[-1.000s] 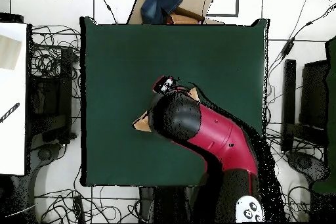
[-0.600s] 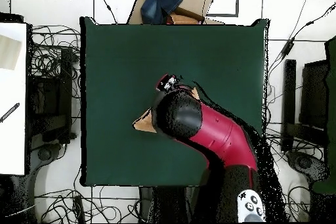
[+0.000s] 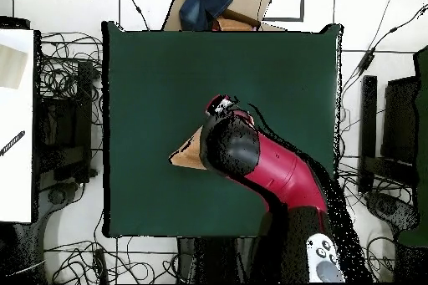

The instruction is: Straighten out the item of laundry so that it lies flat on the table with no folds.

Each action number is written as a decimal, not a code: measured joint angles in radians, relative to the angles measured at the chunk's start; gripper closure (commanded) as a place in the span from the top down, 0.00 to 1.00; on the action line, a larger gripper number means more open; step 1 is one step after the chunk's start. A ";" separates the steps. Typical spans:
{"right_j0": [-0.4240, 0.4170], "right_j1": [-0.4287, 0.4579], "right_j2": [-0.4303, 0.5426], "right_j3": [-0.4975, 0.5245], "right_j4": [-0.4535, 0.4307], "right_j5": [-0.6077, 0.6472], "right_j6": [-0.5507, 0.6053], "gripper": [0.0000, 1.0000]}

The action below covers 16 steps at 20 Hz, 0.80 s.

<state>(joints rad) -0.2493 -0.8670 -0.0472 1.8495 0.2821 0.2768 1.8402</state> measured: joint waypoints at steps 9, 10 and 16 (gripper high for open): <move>0.013 0.000 0.000 0.000 0.000 0.000 0.000 0.00; 0.014 0.000 0.000 0.000 0.000 0.000 0.000 0.00; 0.018 0.003 0.000 0.000 0.000 0.000 0.000 0.00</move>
<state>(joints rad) -0.2311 -0.8640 -0.0467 1.8493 0.2823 0.2768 1.8402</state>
